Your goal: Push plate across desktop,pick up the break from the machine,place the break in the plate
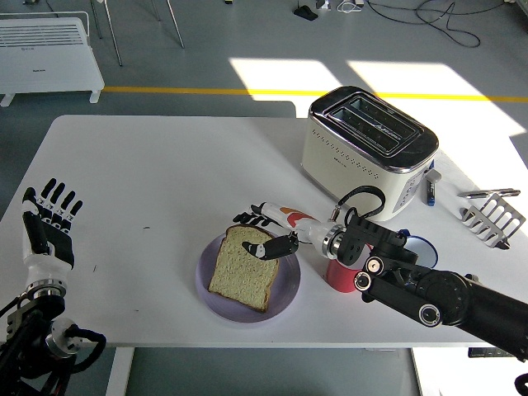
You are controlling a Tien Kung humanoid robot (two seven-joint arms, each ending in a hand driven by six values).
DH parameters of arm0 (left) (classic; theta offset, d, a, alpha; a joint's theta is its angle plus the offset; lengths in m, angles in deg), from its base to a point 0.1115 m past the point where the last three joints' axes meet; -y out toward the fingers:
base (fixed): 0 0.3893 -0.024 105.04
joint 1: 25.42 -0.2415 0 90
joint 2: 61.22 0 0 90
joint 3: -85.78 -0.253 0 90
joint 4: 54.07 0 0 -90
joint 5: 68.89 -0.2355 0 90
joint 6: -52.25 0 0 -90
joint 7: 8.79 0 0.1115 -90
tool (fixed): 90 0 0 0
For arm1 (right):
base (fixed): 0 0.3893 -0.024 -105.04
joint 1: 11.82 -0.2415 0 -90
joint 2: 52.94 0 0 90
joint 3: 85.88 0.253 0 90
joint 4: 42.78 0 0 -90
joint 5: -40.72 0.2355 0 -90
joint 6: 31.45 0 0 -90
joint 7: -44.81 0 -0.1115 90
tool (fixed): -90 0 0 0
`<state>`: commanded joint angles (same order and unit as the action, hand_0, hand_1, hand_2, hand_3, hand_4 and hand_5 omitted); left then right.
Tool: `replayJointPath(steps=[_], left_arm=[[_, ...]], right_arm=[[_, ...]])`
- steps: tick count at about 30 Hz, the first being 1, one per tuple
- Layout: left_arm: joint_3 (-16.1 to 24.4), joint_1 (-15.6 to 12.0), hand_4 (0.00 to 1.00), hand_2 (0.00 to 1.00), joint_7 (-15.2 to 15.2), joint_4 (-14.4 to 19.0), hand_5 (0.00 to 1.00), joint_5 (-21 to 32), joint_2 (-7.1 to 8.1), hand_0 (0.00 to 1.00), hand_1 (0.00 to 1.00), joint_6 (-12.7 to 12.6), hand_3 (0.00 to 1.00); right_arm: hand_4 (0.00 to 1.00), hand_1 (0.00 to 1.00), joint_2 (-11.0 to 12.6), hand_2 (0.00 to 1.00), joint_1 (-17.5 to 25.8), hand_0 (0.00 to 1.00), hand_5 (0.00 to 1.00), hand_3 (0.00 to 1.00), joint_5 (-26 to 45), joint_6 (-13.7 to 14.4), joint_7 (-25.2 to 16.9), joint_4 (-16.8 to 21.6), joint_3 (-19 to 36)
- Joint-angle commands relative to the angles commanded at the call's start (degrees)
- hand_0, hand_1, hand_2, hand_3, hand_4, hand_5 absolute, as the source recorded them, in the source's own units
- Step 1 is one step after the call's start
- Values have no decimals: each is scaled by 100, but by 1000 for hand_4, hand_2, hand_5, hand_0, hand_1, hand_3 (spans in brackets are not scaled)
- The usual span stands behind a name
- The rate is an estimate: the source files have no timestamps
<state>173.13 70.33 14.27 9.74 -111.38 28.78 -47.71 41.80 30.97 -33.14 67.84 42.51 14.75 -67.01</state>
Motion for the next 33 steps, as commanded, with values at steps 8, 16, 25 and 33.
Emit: replayJointPath(steps=[8, 16, 25, 33], left_arm=[[6, 2, 584, 866, 6, -3, 998, 5, 0, 765, 814, -6, 801], [32, 11, 580, 865, 8, 0, 998, -3, 0, 766, 814, -8, 801], [6, -49, 579, 865, 2, -16, 998, -12, 0, 765, 814, -20, 800], [-1, -102, 579, 864, -8, -7, 998, -27, 0, 765, 814, -14, 800]], right_arm=[[698, 888, 43, 938, 52, 945, 269, 886, 246, 747, -315, 125, 121], [689, 874, 433, 917, 252, 917, 274, 882, 267, 1174, -812, 1142, 1040], [682, 853, 1075, 890, 457, 901, 282, 862, 430, 1116, -992, 2752, 2687], [644, 809, 1248, 825, 1064, 867, 300, 812, 2230, 1371, -1185, 2920, 4053]])
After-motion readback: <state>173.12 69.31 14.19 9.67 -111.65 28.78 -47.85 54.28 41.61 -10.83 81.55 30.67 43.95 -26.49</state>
